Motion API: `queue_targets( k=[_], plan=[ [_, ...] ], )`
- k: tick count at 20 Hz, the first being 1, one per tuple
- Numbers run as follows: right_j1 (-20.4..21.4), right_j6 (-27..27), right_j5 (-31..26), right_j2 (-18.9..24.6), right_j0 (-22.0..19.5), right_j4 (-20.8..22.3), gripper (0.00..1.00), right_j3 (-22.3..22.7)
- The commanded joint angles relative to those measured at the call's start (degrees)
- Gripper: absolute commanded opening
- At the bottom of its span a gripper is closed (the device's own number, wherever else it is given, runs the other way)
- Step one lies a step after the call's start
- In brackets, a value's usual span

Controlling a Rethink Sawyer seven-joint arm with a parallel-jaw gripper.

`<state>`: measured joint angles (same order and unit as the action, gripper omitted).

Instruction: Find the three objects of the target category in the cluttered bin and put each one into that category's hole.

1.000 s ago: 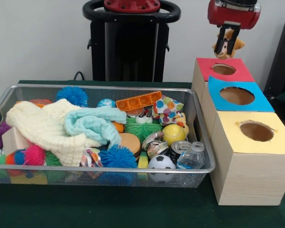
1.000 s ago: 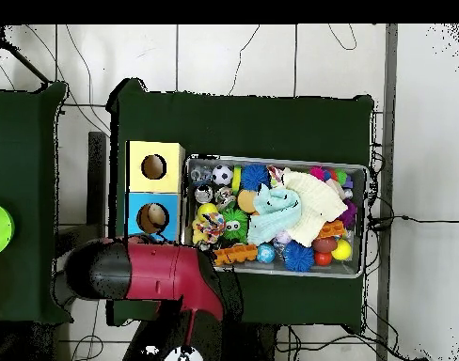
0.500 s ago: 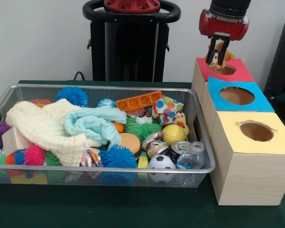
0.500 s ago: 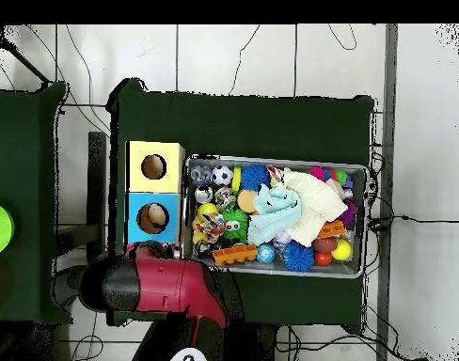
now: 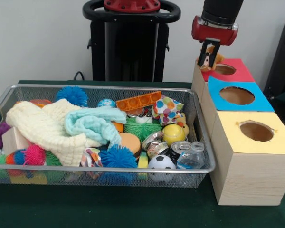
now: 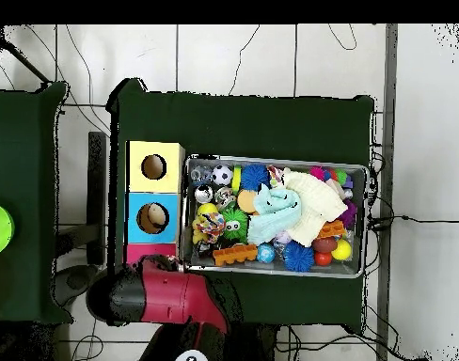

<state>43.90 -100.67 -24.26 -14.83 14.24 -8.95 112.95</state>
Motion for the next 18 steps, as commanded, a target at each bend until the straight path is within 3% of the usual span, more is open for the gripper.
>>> queue_targets(
  k=[1, 18],
  plan=[
    [-1.1, -11.7, 2.9, 5.9, -1.5, -2.6, 0.00, 4.9],
    [-1.4, -13.3, 3.9, 8.8, -0.7, -6.1, 0.00, 5.6]
  ],
)
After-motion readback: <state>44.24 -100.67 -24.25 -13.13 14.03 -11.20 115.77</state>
